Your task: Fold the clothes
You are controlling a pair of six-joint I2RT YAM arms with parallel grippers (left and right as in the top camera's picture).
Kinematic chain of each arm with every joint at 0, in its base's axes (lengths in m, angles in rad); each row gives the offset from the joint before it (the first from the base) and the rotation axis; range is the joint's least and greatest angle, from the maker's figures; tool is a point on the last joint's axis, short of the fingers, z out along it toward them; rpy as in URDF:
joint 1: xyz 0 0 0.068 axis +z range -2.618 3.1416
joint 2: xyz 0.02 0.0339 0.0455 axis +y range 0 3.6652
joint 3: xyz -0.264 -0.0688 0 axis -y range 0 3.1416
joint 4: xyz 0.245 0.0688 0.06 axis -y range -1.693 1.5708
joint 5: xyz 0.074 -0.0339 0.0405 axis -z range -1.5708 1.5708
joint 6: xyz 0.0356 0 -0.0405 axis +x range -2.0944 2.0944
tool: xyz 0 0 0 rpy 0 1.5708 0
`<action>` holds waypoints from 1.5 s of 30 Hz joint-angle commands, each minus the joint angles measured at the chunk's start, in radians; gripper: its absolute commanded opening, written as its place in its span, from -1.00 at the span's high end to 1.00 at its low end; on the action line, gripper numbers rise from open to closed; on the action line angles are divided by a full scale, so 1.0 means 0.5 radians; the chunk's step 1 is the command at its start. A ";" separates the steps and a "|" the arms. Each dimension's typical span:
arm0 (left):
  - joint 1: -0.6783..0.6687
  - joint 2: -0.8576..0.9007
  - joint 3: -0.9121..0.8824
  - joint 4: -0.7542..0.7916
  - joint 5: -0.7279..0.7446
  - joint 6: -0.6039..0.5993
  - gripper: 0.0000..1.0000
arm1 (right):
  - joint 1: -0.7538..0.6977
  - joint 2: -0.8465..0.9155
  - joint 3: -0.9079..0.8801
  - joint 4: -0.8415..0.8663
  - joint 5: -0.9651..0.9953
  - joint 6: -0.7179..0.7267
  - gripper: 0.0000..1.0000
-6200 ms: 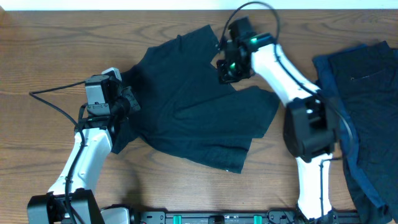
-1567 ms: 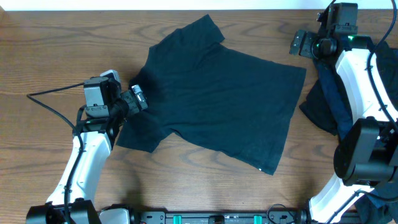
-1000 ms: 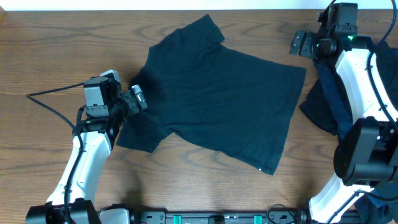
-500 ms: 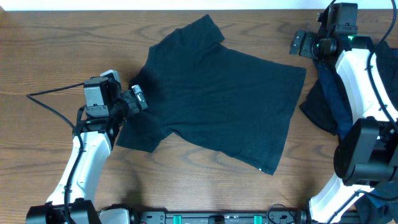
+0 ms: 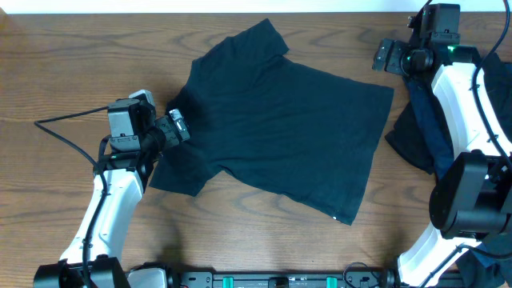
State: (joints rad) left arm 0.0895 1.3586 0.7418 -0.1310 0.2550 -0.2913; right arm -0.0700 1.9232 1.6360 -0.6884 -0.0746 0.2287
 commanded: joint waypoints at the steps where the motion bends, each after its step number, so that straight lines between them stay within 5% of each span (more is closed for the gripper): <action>1: -0.004 -0.014 0.003 0.012 -0.018 0.006 -0.96 | 0.013 0.006 0.008 -0.003 -0.009 -0.011 -0.99; 30: -0.005 -0.013 0.002 -0.213 0.098 0.005 -0.97 | 0.013 0.006 0.008 -0.003 -0.009 -0.011 -0.98; 37: -0.005 -0.013 0.002 -0.297 0.104 0.005 -0.15 | 0.012 0.006 0.008 -0.003 -0.009 -0.011 -0.99; 45: -0.005 -0.013 -0.002 -0.810 -0.040 0.061 -0.12 | 0.011 0.006 0.008 -0.003 -0.009 -0.011 -0.98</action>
State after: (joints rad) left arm 0.0895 1.3586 0.7406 -0.4835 0.2962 -0.2863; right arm -0.0700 1.9232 1.6360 -0.6888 -0.0750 0.2287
